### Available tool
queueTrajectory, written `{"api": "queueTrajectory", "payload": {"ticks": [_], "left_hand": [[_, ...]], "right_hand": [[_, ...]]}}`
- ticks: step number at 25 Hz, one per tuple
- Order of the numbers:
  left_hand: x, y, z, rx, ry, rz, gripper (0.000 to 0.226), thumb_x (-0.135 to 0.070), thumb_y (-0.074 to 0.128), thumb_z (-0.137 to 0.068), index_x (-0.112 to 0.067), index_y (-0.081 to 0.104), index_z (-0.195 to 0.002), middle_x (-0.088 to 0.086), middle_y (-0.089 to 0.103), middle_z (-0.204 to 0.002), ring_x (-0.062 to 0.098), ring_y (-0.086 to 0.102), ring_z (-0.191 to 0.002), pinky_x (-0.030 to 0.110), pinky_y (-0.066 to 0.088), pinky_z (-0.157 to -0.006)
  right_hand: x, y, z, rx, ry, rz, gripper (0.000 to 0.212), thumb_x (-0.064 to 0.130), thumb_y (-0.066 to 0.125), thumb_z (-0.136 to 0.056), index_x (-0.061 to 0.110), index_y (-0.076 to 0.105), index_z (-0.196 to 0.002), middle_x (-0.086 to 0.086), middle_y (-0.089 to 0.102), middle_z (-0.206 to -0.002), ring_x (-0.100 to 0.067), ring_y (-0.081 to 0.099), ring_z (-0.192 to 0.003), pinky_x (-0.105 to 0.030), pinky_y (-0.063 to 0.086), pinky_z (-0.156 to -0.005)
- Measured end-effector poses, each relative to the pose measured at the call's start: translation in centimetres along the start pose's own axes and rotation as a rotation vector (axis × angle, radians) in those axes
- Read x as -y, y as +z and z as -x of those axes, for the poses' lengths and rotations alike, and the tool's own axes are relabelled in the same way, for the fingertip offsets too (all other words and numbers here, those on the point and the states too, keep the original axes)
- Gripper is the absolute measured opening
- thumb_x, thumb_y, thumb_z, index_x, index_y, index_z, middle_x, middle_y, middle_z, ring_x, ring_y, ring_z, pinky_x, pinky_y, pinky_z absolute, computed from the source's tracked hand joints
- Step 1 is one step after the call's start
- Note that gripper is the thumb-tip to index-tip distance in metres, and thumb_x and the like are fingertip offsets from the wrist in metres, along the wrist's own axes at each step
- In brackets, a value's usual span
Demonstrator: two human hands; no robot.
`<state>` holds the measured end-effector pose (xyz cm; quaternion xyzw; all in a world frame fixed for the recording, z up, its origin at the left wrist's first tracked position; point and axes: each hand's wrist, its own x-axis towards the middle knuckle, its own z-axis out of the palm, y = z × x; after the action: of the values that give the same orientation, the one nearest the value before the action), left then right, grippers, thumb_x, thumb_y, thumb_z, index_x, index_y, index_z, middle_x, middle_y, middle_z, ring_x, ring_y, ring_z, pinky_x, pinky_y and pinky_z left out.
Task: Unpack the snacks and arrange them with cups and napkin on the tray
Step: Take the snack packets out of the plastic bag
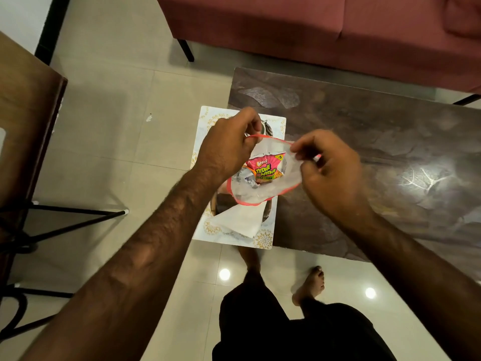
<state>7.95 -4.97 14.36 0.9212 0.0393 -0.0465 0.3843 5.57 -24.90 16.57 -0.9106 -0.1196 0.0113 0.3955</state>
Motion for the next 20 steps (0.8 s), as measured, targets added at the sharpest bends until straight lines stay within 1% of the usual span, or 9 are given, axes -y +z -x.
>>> {"api": "queueTrajectory", "payload": {"ticks": [2,4,5,6,9,11,13,16,20], "left_hand": [[-0.3,0.0,0.0,0.004,-0.003,-0.003,0.01,-0.017,0.069,-0.09,-0.018,0.064,-0.098,-0.001,0.075,-0.097,0.018,0.068,-0.085,0.029,0.055,-0.078],[-0.5,-0.2,0.1,0.0,-0.005,-0.01,0.007,-0.019,0.069,-0.091,-0.019,0.065,-0.096,-0.001,0.075,-0.097,0.017,0.068,-0.085,0.027,0.053,-0.077],[-0.5,-0.3,0.1,-0.002,-0.006,-0.022,0.006,-0.02,0.069,-0.091,-0.02,0.065,-0.096,-0.001,0.075,-0.098,0.017,0.068,-0.085,0.026,0.052,-0.077],[-0.5,-0.3,0.1,-0.004,-0.009,-0.035,0.006,-0.021,0.068,-0.091,-0.02,0.065,-0.096,-0.001,0.075,-0.099,0.018,0.068,-0.086,0.027,0.052,-0.077],[-0.4,-0.4,0.3,-0.02,-0.025,-0.057,0.007,-0.022,0.067,-0.092,-0.02,0.066,-0.098,0.0,0.075,-0.101,0.018,0.068,-0.087,0.031,0.055,-0.08],[-0.4,-0.4,0.5,-0.031,-0.032,-0.045,0.007,-0.021,0.067,-0.092,-0.02,0.066,-0.099,0.0,0.075,-0.101,0.018,0.067,-0.088,0.032,0.057,-0.081],[-0.4,-0.5,0.7,-0.031,-0.04,-0.024,0.006,-0.02,0.068,-0.092,-0.019,0.067,-0.098,0.0,0.075,-0.1,0.018,0.068,-0.087,0.033,0.058,-0.082],[-0.4,-0.6,0.9,-0.023,-0.04,0.018,0.006,-0.018,0.068,-0.09,-0.018,0.068,-0.096,-0.001,0.075,-0.099,0.017,0.067,-0.087,0.036,0.059,-0.083],[-0.5,-0.5,1.3,0.029,-0.023,0.029,0.01,-0.017,0.07,-0.089,-0.016,0.07,-0.099,0.0,0.074,-0.101,0.016,0.067,-0.091,0.037,0.059,-0.087]], "right_hand": [[0.5,0.9,0.5,0.36,-0.11,0.173,0.053,0.008,0.066,-0.075,0.018,0.066,-0.127,-0.004,0.07,-0.124,-0.03,0.063,-0.117,-0.042,0.05,-0.1],[0.3,1.9,1.0,0.745,-0.193,0.574,0.089,0.029,0.076,-0.077,0.021,0.037,-0.157,-0.004,0.049,-0.155,-0.03,0.042,-0.146,-0.044,0.029,-0.121],[0.2,2.4,1.4,0.855,-0.24,0.743,0.095,0.034,0.075,-0.079,0.023,0.027,-0.16,-0.002,0.042,-0.161,-0.029,0.034,-0.151,-0.044,0.02,-0.124],[0.2,2.9,1.8,0.909,-0.288,0.843,0.085,0.033,0.07,-0.083,0.026,0.03,-0.158,0.0,0.044,-0.159,-0.028,0.031,-0.152,-0.045,0.015,-0.125],[0.5,2.7,2.1,0.914,-0.33,0.858,0.035,0.027,0.049,-0.093,0.028,0.064,-0.124,0.005,0.068,-0.133,-0.023,0.045,-0.144,-0.044,0.017,-0.124],[0.9,2.0,1.6,0.916,-0.239,0.771,0.03,0.032,0.042,-0.096,0.027,0.068,-0.108,0.005,0.074,-0.116,-0.021,0.061,-0.125,-0.043,0.022,-0.123],[1.1,1.5,1.1,0.932,-0.176,0.72,0.031,0.032,0.044,-0.097,0.029,0.069,-0.113,0.004,0.075,-0.114,-0.021,0.067,-0.111,-0.041,0.032,-0.118],[1.0,2.4,0.5,0.907,0.034,0.486,0.044,0.018,0.054,-0.093,0.028,0.062,-0.135,-0.002,0.069,-0.131,-0.026,0.064,-0.121,-0.038,0.048,-0.107],[-0.8,6.6,-1.7,0.743,0.158,0.396,0.054,0.007,0.06,-0.09,0.017,0.056,-0.142,-0.009,0.064,-0.139,-0.03,0.059,-0.127,-0.034,0.046,-0.105]]}}
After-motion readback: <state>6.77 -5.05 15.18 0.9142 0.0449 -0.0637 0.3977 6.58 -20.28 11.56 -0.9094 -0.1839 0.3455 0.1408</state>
